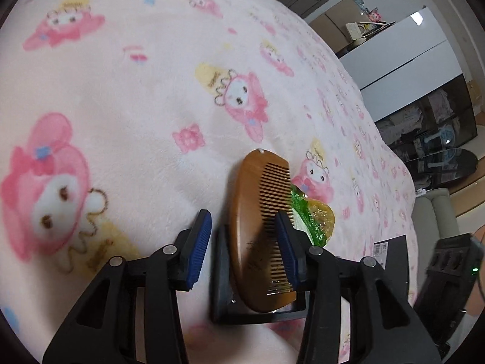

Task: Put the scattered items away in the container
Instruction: 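Grasp the wooden comb with the left gripper, then lift the wooden comb with its tassel using the left gripper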

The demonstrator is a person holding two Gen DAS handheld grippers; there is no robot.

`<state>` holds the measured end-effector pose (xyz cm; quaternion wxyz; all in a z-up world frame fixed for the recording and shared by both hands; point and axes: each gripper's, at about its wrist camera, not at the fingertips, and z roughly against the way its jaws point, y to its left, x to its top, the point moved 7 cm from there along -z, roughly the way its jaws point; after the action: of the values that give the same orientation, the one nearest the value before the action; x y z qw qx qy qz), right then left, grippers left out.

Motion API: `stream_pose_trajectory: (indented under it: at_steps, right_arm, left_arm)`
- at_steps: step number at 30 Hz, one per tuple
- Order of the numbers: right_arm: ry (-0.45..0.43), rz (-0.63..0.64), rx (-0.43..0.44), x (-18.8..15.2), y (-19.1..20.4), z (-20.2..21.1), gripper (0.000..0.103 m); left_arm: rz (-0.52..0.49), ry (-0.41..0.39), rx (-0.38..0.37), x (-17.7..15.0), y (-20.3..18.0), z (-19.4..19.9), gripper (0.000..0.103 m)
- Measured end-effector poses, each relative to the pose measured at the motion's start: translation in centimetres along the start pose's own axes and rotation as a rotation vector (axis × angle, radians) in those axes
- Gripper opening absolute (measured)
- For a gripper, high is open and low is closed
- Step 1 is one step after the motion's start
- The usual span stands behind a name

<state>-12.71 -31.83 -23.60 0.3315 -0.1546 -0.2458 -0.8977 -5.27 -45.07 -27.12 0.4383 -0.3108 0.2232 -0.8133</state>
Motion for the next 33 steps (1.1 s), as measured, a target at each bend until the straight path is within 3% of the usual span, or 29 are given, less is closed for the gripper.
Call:
stream_pose_trajectory:
  at_steps: [4,8,12,15,19,21,26,30,33]
  right_arm:
    - [0.042,-0.008,0.064,-1.2,0.1,-1.1,0.043]
    - [0.012,-0.047,0.077,-1.8,-1.2,0.3,0.043]
    - [-0.014,-0.079,0.046,-2.8,-3.4,2.7,0.043]
    - [-0.022,-0.115,0.052,-4.1,-5.4,4.3,0.043]
    - [-0.02,-0.15,0.03,-6.4,-8.1,5.9,0.043]
    - [-0.014,-0.18,0.019,-7.6,-9.4,6.4,0.044]
    - [-0.002,-0.208,-0.018,-9.5,-11.1,7.1,0.044]
    - [0.014,-0.247,-0.033,-9.6,-12.0,6.4,0.044]
    - [0.011,-0.251,-0.012,-8.8,-12.0,5.8,0.045]
  left_arm:
    - [-0.032,0.006,-0.005,-0.5,-0.7,0.2,0.036]
    - [-0.058,0.033,-0.051,-1.9,-2.4,0.8,0.028]
    - [-0.106,0.075,-0.069,-5.0,-5.0,0.3,0.029]
    - [-0.11,0.172,-0.152,-8.7,-7.4,-1.0,0.023]
    - [-0.208,0.209,-0.084,-13.3,-10.2,-2.9,0.022]
    - [-0.196,0.222,-0.095,-14.4,-10.8,-3.5,0.023]
    - [-0.178,0.203,-0.096,-14.2,-11.0,-3.5,0.023]
    - [-0.141,0.172,-0.068,-12.1,-10.1,-3.9,0.03]
    - [-0.124,0.194,-0.058,-10.9,-10.3,-5.7,0.038]
